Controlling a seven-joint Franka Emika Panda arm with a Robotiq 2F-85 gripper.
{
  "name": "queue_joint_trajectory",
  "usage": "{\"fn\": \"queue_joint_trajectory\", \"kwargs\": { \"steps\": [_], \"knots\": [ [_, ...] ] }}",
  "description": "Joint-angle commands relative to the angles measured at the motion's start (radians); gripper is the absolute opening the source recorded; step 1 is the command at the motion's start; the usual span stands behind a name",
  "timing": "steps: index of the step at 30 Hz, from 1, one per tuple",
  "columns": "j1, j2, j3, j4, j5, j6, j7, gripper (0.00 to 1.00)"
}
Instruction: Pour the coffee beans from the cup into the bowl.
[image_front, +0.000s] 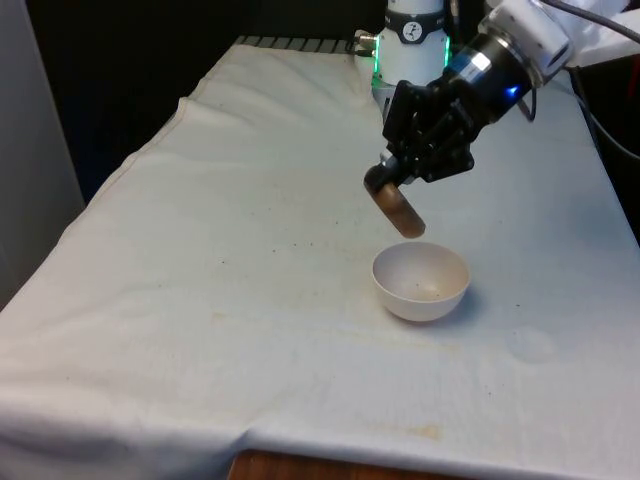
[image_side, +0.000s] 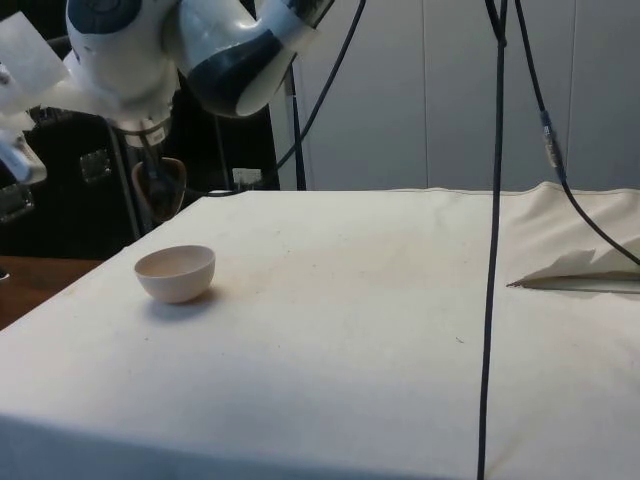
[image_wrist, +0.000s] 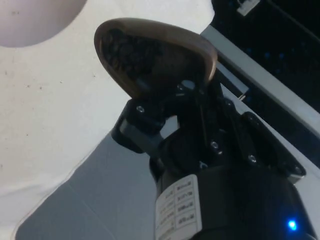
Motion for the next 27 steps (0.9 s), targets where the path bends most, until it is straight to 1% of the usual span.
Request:
{"fn": "queue_joint_trajectory", "kwargs": {
  "steps": [1,5,6,7,8,14,15,16,17,21,22,23,27],
  "knots": [
    [0.006,-0.005,-0.003,-0.008,-0.018,-0.002,0.012,0.00],
    [0.006,-0.007,0.004,-0.016,-0.060,-0.013,0.043,0.00],
    [0.000,0.000,0.009,-0.009,-0.052,-0.015,0.037,0.00],
    [0.006,-0.008,0.006,-0.019,-0.069,-0.015,0.052,0.00],
    [0.005,-0.011,0.010,-0.024,-0.086,-0.017,0.070,0.00],
    [0.006,-0.022,0.018,-0.048,-0.134,-0.021,0.123,0.00],
    [0.000,-0.013,0.020,-0.038,-0.120,-0.022,0.109,0.00],
    [0.006,-0.023,0.019,-0.052,-0.141,-0.022,0.131,0.00],
    [0.005,-0.026,0.023,-0.060,-0.156,-0.025,0.144,0.00],
    [0.005,-0.027,0.033,-0.070,-0.182,-0.036,0.163,0.00],
    [0.000,-0.021,0.035,-0.061,-0.170,-0.037,0.155,0.00],
    [0.004,-0.028,0.037,-0.073,-0.196,-0.041,0.172,0.00],
    [0.004,-0.028,0.043,-0.079,-0.223,-0.052,0.191,0.00]
  ]
}}
